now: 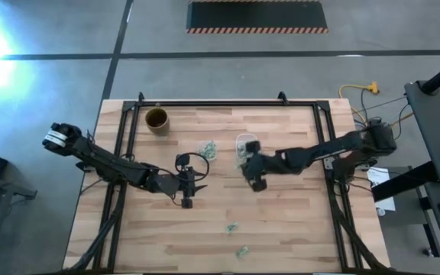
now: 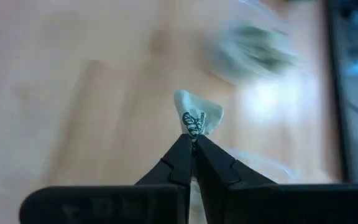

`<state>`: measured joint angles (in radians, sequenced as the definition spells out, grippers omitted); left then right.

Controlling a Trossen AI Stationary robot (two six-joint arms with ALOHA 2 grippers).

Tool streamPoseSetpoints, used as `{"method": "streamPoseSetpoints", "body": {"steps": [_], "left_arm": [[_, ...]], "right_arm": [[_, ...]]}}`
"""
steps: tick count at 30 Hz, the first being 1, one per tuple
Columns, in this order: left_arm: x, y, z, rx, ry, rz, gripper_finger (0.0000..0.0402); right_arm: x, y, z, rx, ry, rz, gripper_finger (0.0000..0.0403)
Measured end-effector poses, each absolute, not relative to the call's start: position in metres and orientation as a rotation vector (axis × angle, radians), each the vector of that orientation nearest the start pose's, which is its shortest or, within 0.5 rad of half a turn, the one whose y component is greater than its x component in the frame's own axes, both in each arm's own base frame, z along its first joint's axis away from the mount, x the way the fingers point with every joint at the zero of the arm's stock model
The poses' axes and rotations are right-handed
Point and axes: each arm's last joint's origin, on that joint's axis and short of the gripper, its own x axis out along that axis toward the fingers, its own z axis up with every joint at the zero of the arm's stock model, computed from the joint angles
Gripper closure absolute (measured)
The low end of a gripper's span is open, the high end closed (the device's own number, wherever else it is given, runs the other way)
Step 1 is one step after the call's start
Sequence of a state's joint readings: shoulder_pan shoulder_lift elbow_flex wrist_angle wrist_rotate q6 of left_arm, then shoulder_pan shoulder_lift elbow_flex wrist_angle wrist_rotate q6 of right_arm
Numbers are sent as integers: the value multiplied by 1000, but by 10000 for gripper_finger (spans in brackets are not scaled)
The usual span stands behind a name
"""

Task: Pick and place items into bin
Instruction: Put the light green stevia packet into the right transparent bin

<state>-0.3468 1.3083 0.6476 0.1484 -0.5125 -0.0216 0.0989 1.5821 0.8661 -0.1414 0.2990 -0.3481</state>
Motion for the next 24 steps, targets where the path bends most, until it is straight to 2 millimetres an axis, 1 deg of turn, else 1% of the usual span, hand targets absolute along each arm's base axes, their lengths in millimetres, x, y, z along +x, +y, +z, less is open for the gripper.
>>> {"method": "streamPoseSetpoints", "body": {"steps": [5, 8, 12, 16, 19, 24], "left_arm": [[252, -76, 210, 192, 461, 166, 246], [252, -76, 211, 191, 458, 167, 246], [252, -76, 210, 192, 460, 167, 246], [252, -76, 211, 191, 456, 167, 246], [252, -76, 211, 190, 456, 167, 246], [252, -76, 211, 190, 456, 167, 246]], "right_arm": [[291, -8, 202, -418, 853, -193, 394], [283, -26, 206, -364, 856, -268, 394], [276, -48, 196, -303, 901, -337, 394], [275, -64, 181, -233, 943, -302, 394], [278, -70, 175, -213, 935, -292, 394], [282, -73, 168, -218, 951, -286, 393]]}}
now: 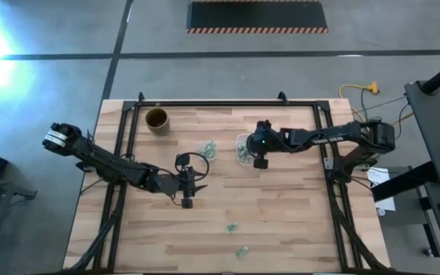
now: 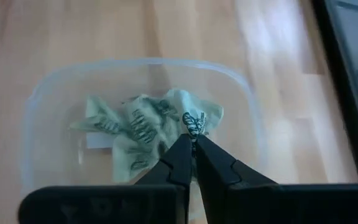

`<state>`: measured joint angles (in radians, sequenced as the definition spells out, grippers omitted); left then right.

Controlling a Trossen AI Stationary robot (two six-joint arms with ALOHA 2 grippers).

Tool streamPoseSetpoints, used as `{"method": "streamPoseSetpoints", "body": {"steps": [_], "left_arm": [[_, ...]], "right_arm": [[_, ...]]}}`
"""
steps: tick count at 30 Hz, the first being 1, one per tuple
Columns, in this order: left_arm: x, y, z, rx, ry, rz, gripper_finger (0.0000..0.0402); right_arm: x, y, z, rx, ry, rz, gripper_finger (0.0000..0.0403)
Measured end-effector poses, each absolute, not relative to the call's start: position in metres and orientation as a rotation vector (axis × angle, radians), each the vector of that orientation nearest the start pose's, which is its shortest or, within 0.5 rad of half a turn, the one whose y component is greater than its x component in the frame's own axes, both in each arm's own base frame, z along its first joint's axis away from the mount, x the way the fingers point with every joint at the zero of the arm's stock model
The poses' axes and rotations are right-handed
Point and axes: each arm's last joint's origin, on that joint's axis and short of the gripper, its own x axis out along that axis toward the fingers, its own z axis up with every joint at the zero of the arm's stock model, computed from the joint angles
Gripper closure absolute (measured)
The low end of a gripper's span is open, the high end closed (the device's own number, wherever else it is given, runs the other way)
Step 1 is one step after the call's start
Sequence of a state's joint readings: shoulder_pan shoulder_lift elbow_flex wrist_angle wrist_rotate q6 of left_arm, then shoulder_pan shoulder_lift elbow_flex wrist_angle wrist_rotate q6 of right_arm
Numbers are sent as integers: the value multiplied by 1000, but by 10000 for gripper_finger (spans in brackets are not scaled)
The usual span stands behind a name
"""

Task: Pick and place items into bin
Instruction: Put the light green stevia packet into the right transparent bin

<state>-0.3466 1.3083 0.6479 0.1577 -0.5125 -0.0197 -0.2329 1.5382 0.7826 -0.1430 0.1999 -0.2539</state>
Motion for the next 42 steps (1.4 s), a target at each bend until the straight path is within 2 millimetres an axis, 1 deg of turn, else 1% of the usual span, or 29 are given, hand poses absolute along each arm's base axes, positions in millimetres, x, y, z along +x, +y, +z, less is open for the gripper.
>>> {"method": "streamPoseSetpoints", "body": {"steps": [2, 4, 10, 15, 18, 23, 27, 32, 38, 42], "left_arm": [[252, -76, 211, 190, 455, 167, 246], [253, -76, 211, 189, 454, 167, 246], [253, -76, 211, 186, 448, 167, 246], [253, -76, 212, 183, 445, 167, 246], [253, -76, 212, 181, 442, 168, 246], [253, -76, 212, 182, 442, 168, 246], [253, -76, 211, 183, 444, 167, 246], [253, -76, 211, 184, 445, 167, 246], [253, -76, 210, 183, 445, 167, 246], [253, -76, 210, 182, 444, 167, 246]], "right_arm": [[281, -72, 166, -218, 959, -252, 386], [282, -71, 165, -201, 956, -212, 369], [282, -71, 165, -177, 952, -226, 297], [279, -70, 174, -158, 922, -259, 252], [279, -62, 182, -144, 883, -171, 240], [281, -36, 190, -115, 810, 84, 239], [285, -6, 190, -112, 784, 253, 246], [287, 30, 185, -141, 780, 361, 254], [292, 67, 191, -131, 654, 449, 263], [294, 92, 191, -153, 573, 521, 264]]}}
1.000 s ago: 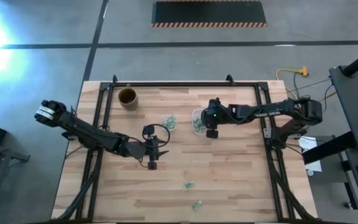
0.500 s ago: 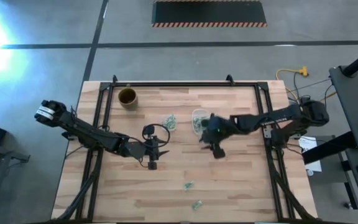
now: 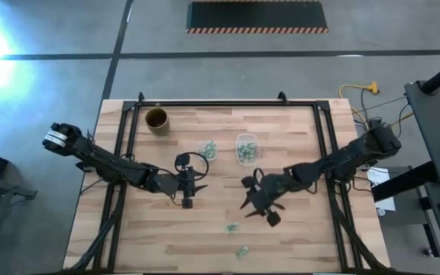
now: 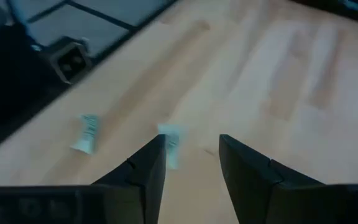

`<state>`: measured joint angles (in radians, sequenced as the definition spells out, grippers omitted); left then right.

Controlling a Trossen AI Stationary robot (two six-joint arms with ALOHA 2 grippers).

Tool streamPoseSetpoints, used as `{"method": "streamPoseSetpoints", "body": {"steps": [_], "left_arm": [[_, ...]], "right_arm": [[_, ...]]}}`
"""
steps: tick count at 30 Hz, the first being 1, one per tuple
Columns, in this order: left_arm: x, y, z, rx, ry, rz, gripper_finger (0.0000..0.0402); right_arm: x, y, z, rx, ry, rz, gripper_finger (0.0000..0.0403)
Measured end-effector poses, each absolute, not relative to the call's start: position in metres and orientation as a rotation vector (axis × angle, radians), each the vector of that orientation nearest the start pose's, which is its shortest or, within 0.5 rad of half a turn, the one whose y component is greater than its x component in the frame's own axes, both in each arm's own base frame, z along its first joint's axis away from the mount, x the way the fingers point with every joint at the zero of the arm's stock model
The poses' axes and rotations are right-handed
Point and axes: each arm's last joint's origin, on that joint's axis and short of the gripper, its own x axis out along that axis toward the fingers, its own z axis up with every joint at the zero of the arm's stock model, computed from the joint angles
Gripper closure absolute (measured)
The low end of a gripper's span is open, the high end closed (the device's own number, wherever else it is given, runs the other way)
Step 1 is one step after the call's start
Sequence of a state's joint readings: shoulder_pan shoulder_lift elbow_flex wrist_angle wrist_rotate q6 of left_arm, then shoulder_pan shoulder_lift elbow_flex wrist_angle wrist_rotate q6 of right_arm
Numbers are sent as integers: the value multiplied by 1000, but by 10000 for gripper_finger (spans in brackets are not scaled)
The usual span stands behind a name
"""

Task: Pick and place items into bin
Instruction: Put the light green stevia packet into the right transparent bin

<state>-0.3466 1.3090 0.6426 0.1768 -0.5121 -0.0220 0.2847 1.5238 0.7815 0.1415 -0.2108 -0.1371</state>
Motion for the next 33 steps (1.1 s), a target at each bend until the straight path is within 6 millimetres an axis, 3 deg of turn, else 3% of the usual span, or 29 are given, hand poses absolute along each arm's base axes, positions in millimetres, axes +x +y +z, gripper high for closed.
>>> {"method": "streamPoseSetpoints", "body": {"steps": [8, 17, 33], "left_arm": [[253, -76, 211, 180, 438, 167, 246], [253, -77, 211, 179, 437, 165, 246], [252, -76, 210, 177, 430, 165, 246]], "right_arm": [[306, 123, 166, -171, 498, 597, 266], [321, 128, 120, -90, 561, 572, 275], [336, 134, 83, -58, 658, 557, 275]]}}
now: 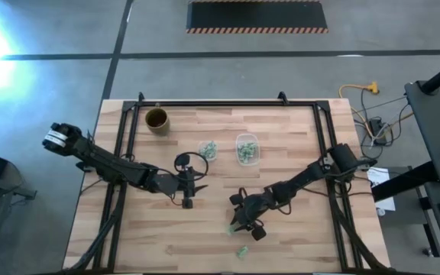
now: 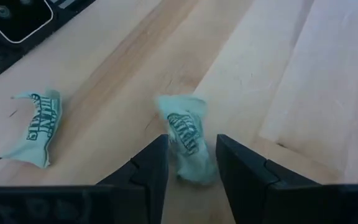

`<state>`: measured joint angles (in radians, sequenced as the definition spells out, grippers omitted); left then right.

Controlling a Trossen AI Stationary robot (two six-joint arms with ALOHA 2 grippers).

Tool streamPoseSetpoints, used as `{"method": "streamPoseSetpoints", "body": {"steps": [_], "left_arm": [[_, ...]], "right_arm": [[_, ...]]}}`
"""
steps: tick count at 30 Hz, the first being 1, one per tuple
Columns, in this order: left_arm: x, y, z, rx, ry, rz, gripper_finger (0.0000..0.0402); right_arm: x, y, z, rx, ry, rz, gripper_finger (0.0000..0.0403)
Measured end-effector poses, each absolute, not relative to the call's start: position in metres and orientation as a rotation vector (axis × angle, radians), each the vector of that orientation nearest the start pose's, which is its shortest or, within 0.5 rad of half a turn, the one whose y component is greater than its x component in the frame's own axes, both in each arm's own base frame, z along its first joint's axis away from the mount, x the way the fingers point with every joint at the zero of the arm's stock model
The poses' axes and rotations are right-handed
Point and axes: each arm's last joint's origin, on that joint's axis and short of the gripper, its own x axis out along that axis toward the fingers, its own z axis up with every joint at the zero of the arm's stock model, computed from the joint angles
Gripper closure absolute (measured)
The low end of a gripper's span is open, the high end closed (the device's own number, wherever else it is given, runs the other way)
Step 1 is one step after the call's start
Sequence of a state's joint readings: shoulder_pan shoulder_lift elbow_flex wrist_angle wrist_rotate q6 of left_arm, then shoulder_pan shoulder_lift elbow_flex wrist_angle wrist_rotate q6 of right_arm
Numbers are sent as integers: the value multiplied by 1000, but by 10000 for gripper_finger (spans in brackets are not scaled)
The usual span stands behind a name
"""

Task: Pick and place items into bin
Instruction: Put the light green stevia packet into the right transparent bin

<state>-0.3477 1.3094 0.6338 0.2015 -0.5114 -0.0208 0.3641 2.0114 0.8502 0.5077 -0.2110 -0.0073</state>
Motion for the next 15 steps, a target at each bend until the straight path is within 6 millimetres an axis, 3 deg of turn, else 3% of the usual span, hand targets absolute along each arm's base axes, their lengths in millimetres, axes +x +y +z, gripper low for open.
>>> {"method": "streamPoseSetpoints", "body": {"steps": [8, 15], "left_arm": [[252, -76, 210, 177, 431, 165, 246], [252, -76, 210, 177, 430, 165, 246]], "right_arm": [[335, 134, 83, -57, 660, 555, 283], [335, 134, 84, -85, 657, 558, 344]]}}
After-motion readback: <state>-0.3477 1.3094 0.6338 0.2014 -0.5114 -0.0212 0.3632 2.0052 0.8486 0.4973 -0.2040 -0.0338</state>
